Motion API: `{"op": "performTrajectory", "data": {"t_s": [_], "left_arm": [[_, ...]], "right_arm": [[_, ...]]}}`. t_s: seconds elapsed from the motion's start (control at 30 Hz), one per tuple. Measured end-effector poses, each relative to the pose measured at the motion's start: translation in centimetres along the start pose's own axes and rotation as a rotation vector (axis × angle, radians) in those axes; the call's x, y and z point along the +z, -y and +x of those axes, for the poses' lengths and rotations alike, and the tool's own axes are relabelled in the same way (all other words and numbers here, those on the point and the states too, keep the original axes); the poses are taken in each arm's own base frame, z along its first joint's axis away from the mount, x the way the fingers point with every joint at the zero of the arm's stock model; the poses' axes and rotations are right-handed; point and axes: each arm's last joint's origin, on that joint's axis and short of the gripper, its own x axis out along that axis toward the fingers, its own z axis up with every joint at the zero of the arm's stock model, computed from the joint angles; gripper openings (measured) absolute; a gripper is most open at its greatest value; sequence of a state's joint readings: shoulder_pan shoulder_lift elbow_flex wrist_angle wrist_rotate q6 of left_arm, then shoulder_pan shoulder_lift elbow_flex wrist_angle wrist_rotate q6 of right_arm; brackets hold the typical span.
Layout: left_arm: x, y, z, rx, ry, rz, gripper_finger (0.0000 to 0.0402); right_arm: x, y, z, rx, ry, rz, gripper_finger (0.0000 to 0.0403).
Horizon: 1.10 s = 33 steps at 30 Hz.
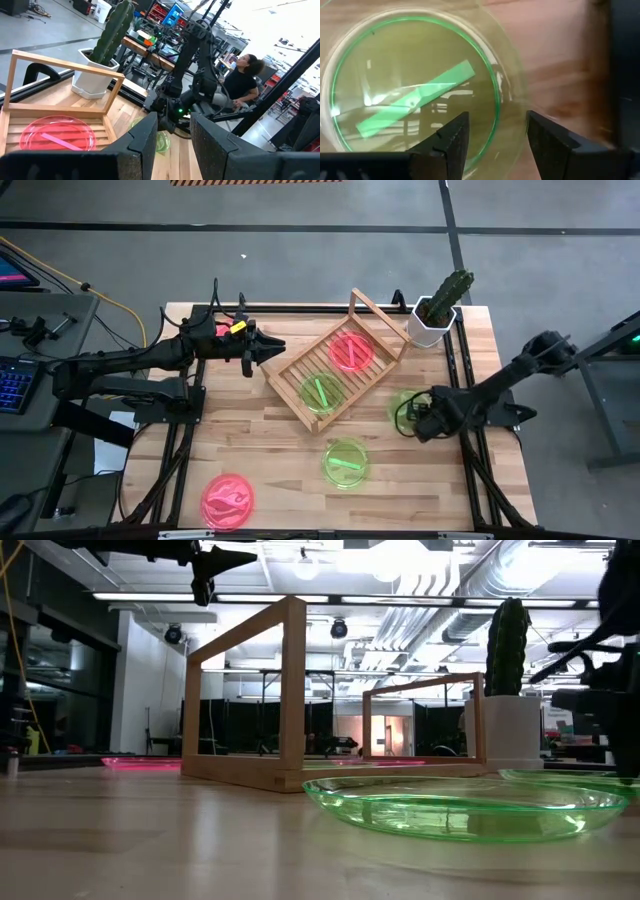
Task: Place and stack plates onto a shelf
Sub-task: Stack the top green plate on top of the other green plate on the shelf
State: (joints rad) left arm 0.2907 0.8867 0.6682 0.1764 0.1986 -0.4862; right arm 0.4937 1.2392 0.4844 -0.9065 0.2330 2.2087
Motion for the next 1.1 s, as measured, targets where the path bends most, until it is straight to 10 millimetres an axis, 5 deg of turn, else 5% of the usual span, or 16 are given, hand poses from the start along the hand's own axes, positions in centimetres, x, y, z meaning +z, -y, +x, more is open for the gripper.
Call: {"op": "performTrajectory", "data": {"t_s": [0.23,0.5,0.77,1.1], "left_arm": [[0.0,0.0,0.0,0.000,0.000,0.000,0.0108],[0.0,0.0,0.0,0.001,0.001,0.000,0.0108],[0.1,0.0,0.0,0.019,0.020,0.002,0.0108],[0.2,-0.2,0.0,0.065,0.043,0.025,0.0108]], "right_arm": [[0.6,-0.2,0.7,0.011,0.001,0.045,0.0164],[0.7,-0.3,0.6,0.052,0.056,0.007,0.0012],[0.1,-0.5,-1.1,0.168,0.026,-0.028,0.0002],[0.5,-0.3,-4.9,0.565,-0.008,-0.140,0.0000]]}}
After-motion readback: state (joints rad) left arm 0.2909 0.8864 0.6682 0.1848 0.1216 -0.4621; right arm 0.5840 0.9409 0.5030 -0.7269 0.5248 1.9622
